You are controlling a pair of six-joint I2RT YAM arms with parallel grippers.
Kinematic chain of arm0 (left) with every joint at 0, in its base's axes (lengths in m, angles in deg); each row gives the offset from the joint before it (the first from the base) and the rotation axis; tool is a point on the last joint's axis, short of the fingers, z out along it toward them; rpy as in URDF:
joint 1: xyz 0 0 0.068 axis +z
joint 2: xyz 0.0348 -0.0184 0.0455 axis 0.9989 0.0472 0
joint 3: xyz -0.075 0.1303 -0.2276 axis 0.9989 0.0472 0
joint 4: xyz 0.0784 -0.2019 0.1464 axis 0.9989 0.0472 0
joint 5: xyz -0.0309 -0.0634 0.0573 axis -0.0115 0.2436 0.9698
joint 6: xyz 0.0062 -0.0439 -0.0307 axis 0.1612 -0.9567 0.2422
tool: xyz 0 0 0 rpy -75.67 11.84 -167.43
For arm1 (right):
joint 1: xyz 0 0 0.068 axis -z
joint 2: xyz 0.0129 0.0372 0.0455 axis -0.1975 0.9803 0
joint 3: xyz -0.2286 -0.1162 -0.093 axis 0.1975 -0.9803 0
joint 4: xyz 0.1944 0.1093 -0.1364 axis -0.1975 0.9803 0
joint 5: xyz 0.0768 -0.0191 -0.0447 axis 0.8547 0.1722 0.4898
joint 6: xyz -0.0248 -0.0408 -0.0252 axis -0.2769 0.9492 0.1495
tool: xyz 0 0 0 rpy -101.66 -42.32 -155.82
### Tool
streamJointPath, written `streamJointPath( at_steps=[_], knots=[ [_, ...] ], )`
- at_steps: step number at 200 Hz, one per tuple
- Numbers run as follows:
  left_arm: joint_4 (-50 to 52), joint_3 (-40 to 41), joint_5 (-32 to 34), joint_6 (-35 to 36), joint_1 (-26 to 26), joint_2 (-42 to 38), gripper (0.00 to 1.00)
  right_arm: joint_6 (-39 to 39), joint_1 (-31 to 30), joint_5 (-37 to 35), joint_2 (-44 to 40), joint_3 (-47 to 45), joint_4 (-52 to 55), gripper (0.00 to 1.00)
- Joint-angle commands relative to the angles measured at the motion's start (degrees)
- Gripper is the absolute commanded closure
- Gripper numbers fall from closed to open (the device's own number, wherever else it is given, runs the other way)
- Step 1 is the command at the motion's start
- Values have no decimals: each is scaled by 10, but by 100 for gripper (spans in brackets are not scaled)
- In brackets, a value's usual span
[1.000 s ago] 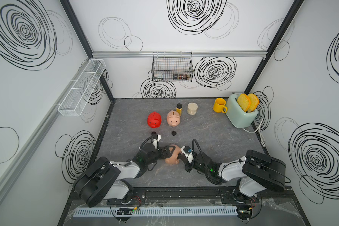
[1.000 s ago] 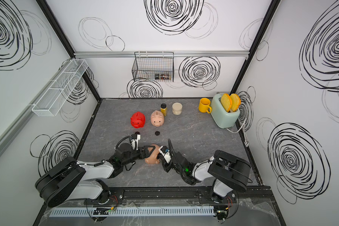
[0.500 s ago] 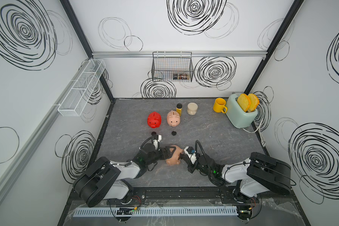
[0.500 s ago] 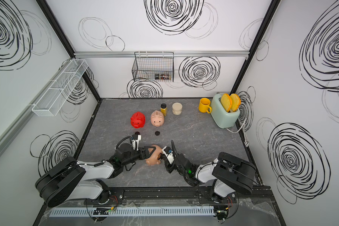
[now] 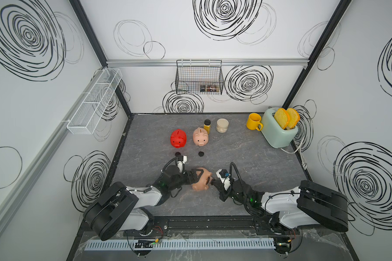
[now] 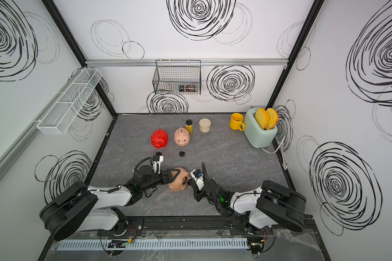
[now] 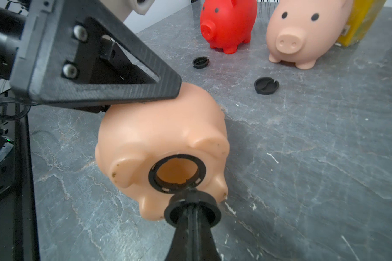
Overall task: Open piggy banks
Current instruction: Open the lid on the piggy bank.
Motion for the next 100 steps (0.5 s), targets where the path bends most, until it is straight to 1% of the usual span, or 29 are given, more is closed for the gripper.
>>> streamJointPath(
  at_steps=[1,15,36,57,82,94,100],
  knots=[
    [137,13,0,17,-6,9,9,-77,-3,0,-43,26,115,100],
    [141,11,0,19,-6,9,9,-112,-3,-5,-80,31,168,100],
    [142,8,-2,22,-6,11,9,-179,-3,-37,-142,40,267,100],
    [143,7,0,23,-6,10,9,-202,-2,-67,-191,63,375,100],
    [144,8,2,22,-6,6,9,-226,1,-97,-227,103,491,100],
    [145,8,2,22,-6,3,9,-233,1,-106,-244,126,533,100],
    [146,8,3,24,-6,2,9,-250,2,-115,-255,133,551,100]
  ],
)
